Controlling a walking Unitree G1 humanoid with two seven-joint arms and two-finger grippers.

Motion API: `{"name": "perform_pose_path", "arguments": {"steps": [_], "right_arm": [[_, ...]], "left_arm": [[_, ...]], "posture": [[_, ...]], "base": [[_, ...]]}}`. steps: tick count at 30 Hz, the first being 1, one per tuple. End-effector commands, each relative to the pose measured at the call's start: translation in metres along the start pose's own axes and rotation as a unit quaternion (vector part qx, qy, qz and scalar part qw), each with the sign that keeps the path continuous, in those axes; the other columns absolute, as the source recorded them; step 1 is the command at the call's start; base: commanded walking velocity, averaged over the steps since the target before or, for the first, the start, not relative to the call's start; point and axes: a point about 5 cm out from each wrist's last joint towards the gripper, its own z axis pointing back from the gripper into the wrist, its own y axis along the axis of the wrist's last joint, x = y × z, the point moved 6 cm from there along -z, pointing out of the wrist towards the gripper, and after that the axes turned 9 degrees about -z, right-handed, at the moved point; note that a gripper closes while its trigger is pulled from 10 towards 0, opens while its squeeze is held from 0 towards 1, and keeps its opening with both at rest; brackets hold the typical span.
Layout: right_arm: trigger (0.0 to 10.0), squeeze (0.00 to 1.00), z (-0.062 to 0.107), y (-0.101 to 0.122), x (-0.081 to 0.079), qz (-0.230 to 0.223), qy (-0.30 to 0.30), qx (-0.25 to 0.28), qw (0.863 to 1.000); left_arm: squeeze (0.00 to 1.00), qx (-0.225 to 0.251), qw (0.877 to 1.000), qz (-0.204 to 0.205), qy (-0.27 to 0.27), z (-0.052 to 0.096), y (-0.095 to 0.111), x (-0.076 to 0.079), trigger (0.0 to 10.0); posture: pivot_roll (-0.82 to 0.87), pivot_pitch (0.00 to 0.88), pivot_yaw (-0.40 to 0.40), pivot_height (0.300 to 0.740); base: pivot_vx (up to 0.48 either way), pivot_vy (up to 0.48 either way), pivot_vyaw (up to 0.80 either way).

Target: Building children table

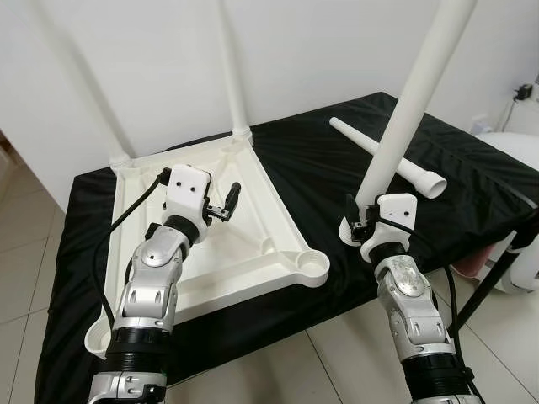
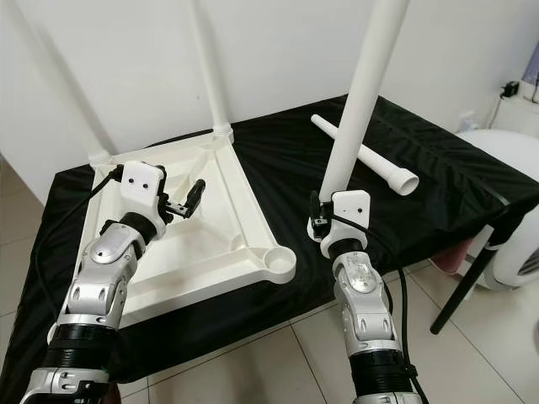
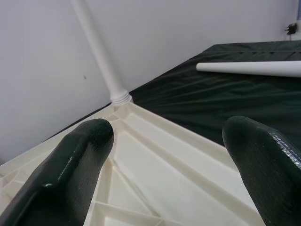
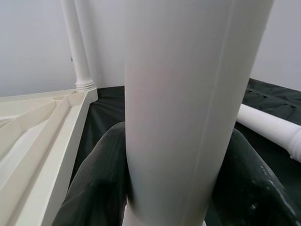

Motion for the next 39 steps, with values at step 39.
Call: {"name": "perform_pose_path", "arguments": {"steps": [39], "right_arm": [[10.0,0.0,-0.01,0.004,0.01,0.017,-0.003,0.005,1.0]], "left_arm": [[0.0,-0.035,0.99,0.04,0.13,0.0,-0.023,-0.035,10.0]], "posture": [[-0.05,0.0,0.054,0.74]], "base": [[0.0,0.0,0.0]]}}
